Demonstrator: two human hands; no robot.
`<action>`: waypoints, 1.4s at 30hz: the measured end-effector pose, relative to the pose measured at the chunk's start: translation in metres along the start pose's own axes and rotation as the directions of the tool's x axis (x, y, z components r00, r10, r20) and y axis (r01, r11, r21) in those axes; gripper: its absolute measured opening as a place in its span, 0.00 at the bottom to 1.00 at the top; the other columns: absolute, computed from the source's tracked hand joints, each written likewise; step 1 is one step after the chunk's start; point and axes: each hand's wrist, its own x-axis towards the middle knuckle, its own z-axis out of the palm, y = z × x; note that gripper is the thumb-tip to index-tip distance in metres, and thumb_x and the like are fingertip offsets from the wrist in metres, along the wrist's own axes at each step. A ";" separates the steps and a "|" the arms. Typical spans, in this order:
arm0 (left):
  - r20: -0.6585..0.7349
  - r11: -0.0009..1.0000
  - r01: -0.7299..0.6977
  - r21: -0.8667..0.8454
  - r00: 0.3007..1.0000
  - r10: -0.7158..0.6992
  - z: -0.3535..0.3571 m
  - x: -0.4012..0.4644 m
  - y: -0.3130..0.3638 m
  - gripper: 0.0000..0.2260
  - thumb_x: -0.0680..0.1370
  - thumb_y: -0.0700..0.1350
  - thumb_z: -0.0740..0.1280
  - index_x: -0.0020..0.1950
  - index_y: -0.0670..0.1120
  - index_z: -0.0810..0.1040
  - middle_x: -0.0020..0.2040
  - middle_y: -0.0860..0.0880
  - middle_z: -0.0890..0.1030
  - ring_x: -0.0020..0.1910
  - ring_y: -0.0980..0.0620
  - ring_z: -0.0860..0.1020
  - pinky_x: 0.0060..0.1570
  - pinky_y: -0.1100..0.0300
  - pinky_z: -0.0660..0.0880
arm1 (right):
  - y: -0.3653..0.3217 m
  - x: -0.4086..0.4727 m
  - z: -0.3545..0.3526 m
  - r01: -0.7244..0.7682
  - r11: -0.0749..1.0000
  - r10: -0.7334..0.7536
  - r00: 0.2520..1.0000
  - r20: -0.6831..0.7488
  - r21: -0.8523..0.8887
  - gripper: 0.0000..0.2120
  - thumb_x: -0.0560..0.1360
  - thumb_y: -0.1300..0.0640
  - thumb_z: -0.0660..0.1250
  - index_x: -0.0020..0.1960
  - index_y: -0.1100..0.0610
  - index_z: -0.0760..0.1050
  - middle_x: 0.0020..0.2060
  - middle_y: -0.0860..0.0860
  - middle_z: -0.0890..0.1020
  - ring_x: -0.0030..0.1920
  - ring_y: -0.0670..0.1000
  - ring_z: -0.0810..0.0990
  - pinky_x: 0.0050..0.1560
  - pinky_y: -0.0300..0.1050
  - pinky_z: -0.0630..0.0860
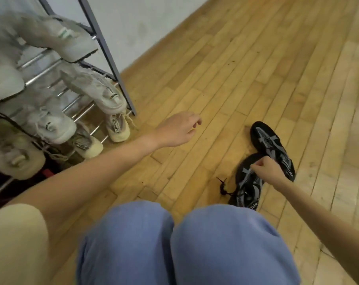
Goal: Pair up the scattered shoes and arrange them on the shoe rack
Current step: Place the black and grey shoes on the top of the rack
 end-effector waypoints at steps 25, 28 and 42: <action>0.565 0.432 0.590 -0.683 0.801 -0.201 0.079 -0.018 0.011 0.18 0.78 0.55 0.64 0.59 0.43 0.74 0.49 0.45 0.83 0.39 0.49 0.83 0.35 0.61 0.77 | -0.050 0.010 0.042 0.011 0.542 0.007 1.000 -0.017 0.840 0.21 0.76 0.56 0.70 0.62 0.57 0.63 0.49 0.54 0.80 0.47 0.51 0.83 0.48 0.45 0.81; 0.529 0.326 0.591 -0.738 0.806 -0.265 0.075 -0.018 0.006 0.14 0.79 0.49 0.65 0.57 0.40 0.75 0.46 0.42 0.83 0.35 0.52 0.81 0.32 0.64 0.77 | -0.046 0.014 0.038 0.127 0.629 -0.036 0.990 -0.133 0.767 0.16 0.79 0.53 0.63 0.64 0.58 0.67 0.51 0.55 0.81 0.50 0.51 0.81 0.52 0.48 0.80; 0.508 0.324 0.618 -0.716 0.780 -0.365 0.087 -0.030 -0.011 0.13 0.78 0.48 0.66 0.54 0.39 0.77 0.47 0.38 0.82 0.31 0.50 0.80 0.33 0.60 0.76 | 0.047 0.058 0.032 -0.368 0.930 0.349 0.866 -0.359 0.016 0.37 0.71 0.52 0.68 0.75 0.47 0.55 0.71 0.62 0.60 0.69 0.68 0.60 0.68 0.67 0.58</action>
